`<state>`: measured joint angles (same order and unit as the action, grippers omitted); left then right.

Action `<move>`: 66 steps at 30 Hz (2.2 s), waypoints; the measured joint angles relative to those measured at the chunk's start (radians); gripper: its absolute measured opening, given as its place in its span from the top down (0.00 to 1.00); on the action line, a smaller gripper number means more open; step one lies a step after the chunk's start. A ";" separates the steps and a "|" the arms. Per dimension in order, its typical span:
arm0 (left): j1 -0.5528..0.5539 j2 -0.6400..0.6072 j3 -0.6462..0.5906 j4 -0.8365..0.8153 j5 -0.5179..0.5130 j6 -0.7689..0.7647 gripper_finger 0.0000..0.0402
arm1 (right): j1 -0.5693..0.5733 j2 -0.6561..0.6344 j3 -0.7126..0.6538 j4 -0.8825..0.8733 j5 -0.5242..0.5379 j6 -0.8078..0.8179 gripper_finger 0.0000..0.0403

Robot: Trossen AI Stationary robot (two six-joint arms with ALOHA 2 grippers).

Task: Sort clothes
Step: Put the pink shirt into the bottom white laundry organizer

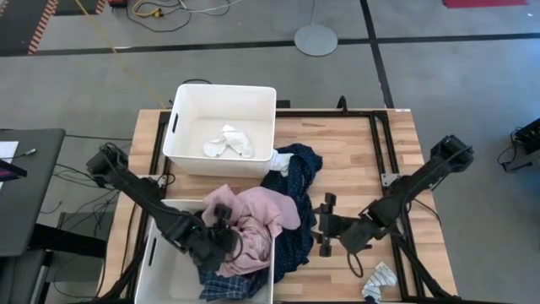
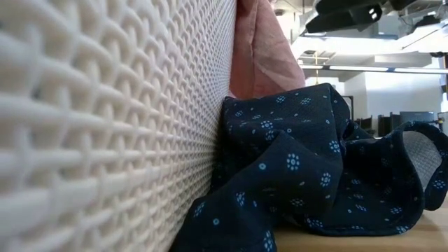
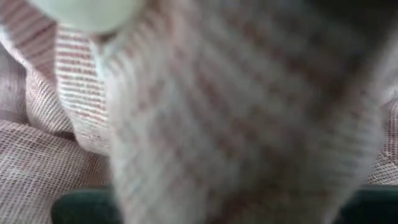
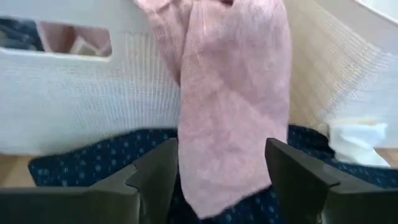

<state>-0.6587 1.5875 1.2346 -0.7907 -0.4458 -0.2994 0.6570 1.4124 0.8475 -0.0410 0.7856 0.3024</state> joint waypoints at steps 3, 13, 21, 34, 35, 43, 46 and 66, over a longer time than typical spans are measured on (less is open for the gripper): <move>0.017 0.001 -0.033 0.015 0.010 -0.013 0.97 | -0.014 0.009 -0.026 0.102 -0.029 -0.041 0.34; 0.056 0.001 -0.098 0.110 0.023 0.008 0.92 | -0.102 0.188 -0.036 0.441 -0.055 -0.187 0.34; 0.058 0.002 -0.098 0.119 0.023 0.009 0.92 | -0.149 0.276 -0.036 0.641 -0.054 -0.259 0.34; 0.058 0.003 -0.094 0.169 0.045 0.033 0.92 | -0.176 0.309 -0.036 0.737 -0.053 -0.280 0.37; 0.058 0.003 -0.090 0.167 0.047 0.033 0.92 | -0.177 0.309 -0.035 0.738 -0.053 -0.282 0.39; 0.046 0.004 -0.030 0.118 0.052 0.033 0.74 | -0.178 0.309 -0.011 0.739 -0.042 -0.331 0.56; 0.040 0.005 0.008 0.073 0.052 0.033 0.64 | -0.178 0.309 -0.005 0.740 -0.041 -0.349 0.64; -0.055 0.004 0.468 -0.546 0.045 -0.129 0.42 | -0.129 0.253 -0.003 0.728 0.101 -0.503 0.99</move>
<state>-0.7133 1.5913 1.7028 -1.3369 -0.4009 -0.4287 0.5280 1.6652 0.8444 0.6869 0.8865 -0.2010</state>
